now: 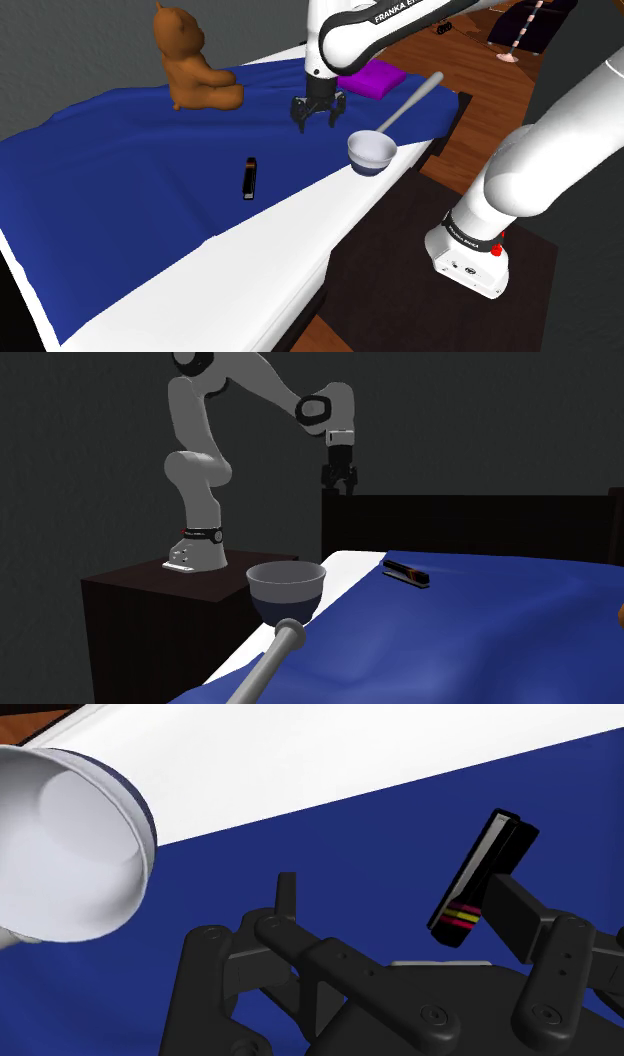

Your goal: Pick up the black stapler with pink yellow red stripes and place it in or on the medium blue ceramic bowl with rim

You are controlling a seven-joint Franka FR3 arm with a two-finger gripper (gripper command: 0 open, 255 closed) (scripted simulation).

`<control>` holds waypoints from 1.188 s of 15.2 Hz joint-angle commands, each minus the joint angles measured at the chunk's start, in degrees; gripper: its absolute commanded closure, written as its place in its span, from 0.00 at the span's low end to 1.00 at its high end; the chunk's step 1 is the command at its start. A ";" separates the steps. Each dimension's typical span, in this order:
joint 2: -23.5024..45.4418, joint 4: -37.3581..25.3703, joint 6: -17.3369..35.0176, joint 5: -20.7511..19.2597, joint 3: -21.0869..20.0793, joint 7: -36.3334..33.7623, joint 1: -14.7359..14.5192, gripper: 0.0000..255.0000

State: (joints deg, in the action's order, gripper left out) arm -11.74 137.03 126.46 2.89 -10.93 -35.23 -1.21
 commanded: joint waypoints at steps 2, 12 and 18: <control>7.09 -3.45 3.45 -1.23 -1.50 -4.71 -0.14 0.00; 30.35 -18.76 10.21 -7.59 -1.65 -18.81 -3.13 0.00; 44.25 -31.79 10.64 -9.63 0.29 -24.81 -6.25 0.00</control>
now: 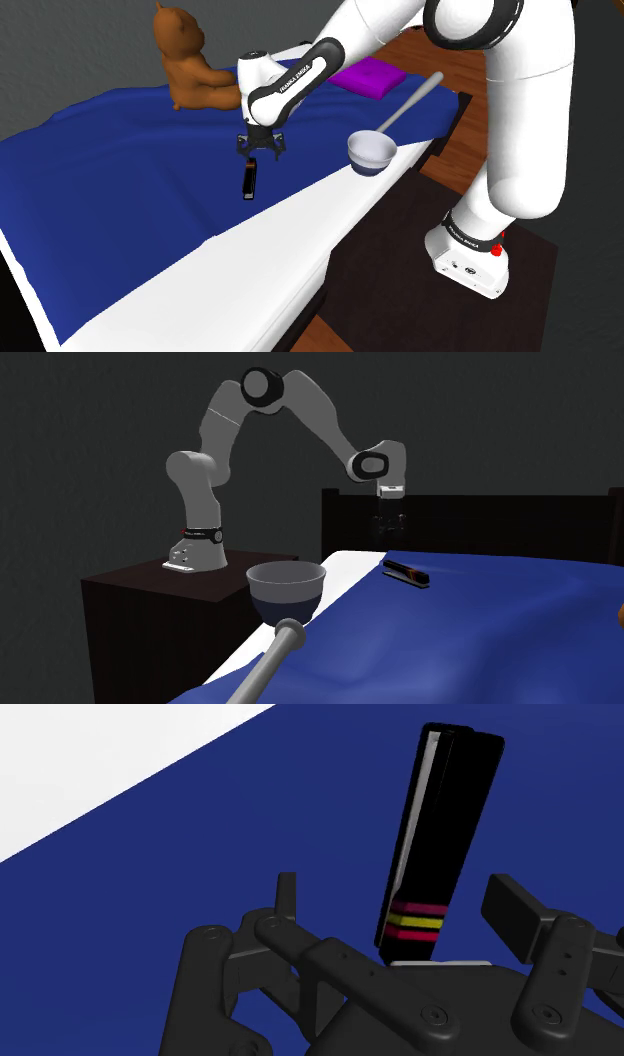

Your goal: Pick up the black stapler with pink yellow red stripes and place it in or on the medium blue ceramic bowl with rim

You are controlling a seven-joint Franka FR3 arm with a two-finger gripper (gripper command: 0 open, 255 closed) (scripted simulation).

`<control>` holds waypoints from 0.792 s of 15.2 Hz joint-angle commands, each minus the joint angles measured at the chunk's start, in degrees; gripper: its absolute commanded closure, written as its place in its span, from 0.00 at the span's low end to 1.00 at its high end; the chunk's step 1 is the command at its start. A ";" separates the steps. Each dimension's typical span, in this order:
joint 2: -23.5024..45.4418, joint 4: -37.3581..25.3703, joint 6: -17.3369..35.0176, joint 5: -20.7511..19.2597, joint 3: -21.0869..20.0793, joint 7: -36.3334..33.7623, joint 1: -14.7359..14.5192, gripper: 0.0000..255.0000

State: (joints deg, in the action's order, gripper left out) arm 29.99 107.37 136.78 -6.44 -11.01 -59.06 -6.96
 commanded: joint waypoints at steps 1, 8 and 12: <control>4.86 -4.62 0.13 -0.43 0.72 -1.77 -1.02 0.00; 17.25 -17.99 -0.99 -0.66 2.28 -4.91 -3.31 0.00; 19.62 -18.76 0.61 -0.91 2.56 -5.05 -3.57 0.00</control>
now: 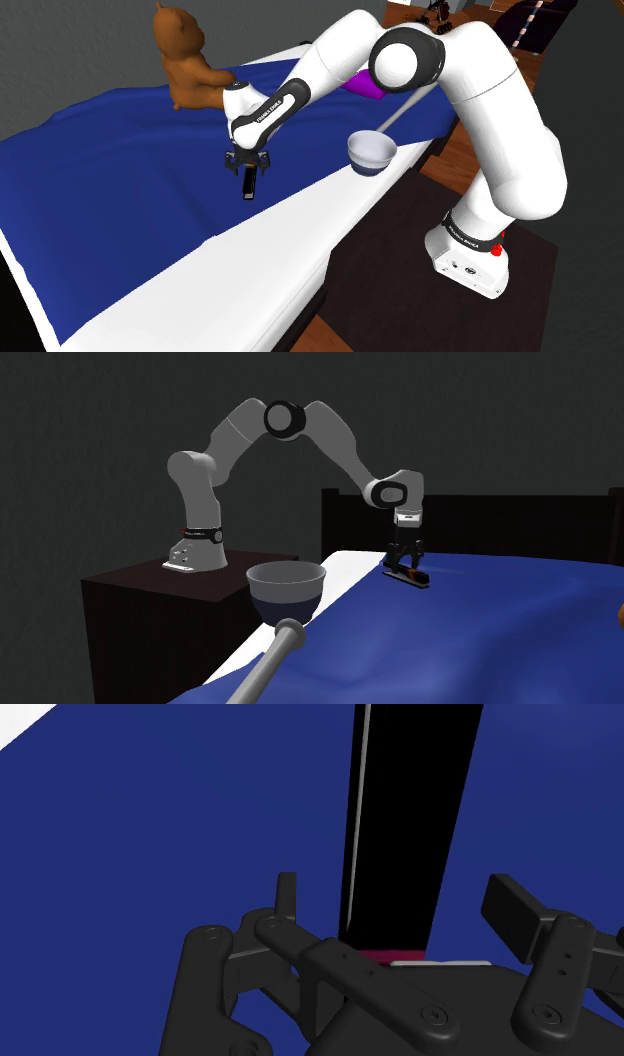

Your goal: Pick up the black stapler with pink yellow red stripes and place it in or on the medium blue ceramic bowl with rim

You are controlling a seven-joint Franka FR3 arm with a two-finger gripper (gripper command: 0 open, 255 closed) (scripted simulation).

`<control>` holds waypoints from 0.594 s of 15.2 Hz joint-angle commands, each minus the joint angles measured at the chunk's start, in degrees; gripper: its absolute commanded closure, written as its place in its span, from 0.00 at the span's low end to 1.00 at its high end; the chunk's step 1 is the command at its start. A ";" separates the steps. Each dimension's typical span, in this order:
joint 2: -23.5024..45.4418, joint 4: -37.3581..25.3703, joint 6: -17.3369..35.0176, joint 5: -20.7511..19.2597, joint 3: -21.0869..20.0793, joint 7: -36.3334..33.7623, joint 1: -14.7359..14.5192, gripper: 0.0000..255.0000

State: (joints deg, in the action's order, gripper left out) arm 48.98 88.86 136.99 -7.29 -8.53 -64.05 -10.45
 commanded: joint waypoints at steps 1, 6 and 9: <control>1.24 -0.48 0.78 -0.12 0.15 -0.08 -0.14 0.00; 1.60 -0.62 1.00 -0.16 0.19 -0.10 -0.18 0.00; 1.59 -0.62 0.99 -0.16 0.19 -0.10 -0.18 0.00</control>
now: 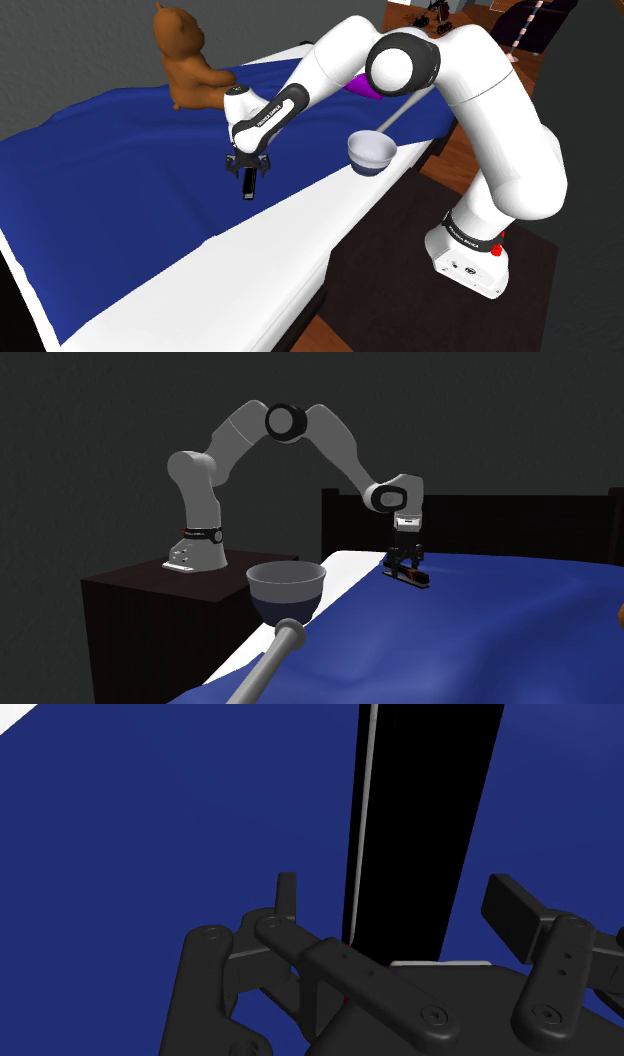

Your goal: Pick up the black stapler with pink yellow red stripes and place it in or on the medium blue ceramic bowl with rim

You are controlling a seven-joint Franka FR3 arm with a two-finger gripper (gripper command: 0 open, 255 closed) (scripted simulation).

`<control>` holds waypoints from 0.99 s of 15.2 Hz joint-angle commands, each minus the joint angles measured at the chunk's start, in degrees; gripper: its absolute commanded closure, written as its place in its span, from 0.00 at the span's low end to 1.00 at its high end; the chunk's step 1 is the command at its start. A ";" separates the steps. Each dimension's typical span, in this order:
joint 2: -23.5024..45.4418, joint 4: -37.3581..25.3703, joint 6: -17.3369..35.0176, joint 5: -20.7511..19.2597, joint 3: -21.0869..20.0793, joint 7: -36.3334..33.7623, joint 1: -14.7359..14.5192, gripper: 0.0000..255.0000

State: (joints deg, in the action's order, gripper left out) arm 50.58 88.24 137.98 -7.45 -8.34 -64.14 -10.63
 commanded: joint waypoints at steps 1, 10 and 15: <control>0.00 0.00 0.00 0.00 0.00 0.00 0.00 1.00; 0.00 0.00 0.01 0.00 0.00 0.00 0.00 1.00; -3.03 1.11 -1.93 0.30 -0.36 0.09 0.28 1.00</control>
State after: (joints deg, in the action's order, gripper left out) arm 48.10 89.18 136.44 -7.20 -8.63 -64.04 -10.37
